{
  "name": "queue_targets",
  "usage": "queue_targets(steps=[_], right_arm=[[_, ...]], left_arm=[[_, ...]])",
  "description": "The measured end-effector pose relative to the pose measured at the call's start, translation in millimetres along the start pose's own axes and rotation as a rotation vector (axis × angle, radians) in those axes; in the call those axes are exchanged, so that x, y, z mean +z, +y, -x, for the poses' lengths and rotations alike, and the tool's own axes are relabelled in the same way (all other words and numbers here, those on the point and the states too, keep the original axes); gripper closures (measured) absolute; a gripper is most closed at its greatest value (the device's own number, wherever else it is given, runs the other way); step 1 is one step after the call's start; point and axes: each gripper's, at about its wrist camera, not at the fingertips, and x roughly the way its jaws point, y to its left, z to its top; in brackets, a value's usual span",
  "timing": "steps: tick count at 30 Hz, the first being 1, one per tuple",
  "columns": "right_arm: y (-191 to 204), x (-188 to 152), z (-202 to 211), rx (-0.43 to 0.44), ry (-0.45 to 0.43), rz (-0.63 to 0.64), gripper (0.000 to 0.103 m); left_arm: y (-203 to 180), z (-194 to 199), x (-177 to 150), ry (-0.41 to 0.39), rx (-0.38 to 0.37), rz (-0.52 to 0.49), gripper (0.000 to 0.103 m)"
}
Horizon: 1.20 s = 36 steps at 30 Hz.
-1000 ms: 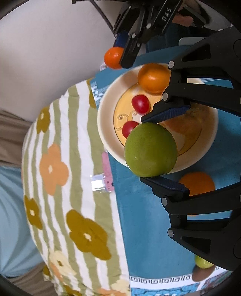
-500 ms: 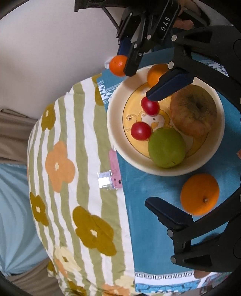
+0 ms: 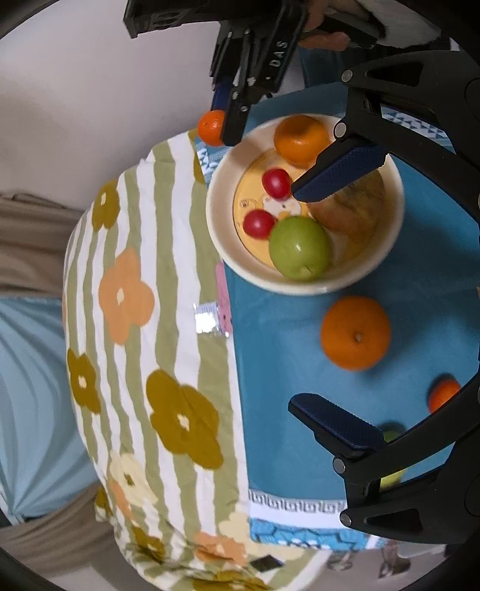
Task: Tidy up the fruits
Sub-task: 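Open the left tool to drop the apple while the right tool releases the mandarin, then withdraw both tools from the bowl toward the remaining fruits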
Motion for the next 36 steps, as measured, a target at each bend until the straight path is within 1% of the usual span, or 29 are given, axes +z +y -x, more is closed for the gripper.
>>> queue_targets(steps=[3, 9, 16, 17, 18, 19, 21, 22, 27, 33, 36], right_arm=[[5, 2, -12, 0.021, 0.011, 0.024, 0.07], [12, 1, -38, 0.052, 0.053, 0.079, 0.07], [10, 2, -49, 0.065, 0.08, 0.091, 0.069], [10, 2, -50, 0.067, 0.086, 0.093, 0.064], [10, 2, -49, 0.063, 0.082, 0.097, 0.046], [10, 1, -47, 0.059, 0.07, 0.102, 0.024], [11, 0, -41, 0.056, 0.043, 0.113, 0.004], [11, -1, -37, 0.054, 0.032, 0.116, 0.002], [10, -5, -27, 0.039, 0.0, 0.126, 0.001], [11, -7, -16, 0.022, -0.001, 0.125, 0.001], [12, -8, -8, 0.016, -0.004, 0.116, 0.001]], left_arm=[[8, 4, -7, 0.004, 0.035, 0.01, 0.0], [18, 6, -17, 0.013, 0.075, 0.03, 0.0], [22, 3, -26, 0.029, 0.083, 0.065, 0.0], [22, 3, -27, 0.029, 0.085, 0.066, 0.0], [22, 4, -28, 0.029, 0.086, 0.066, 0.0], [22, 4, -29, 0.029, 0.086, 0.066, 0.0], [22, 6, -30, 0.025, 0.088, 0.066, 0.0], [22, 7, -30, 0.023, 0.09, 0.065, 0.0], [20, 13, -31, 0.013, 0.097, 0.058, 0.0], [18, 22, -32, -0.007, 0.107, 0.047, 0.0], [17, 30, -32, -0.023, 0.099, 0.044, 0.0]])
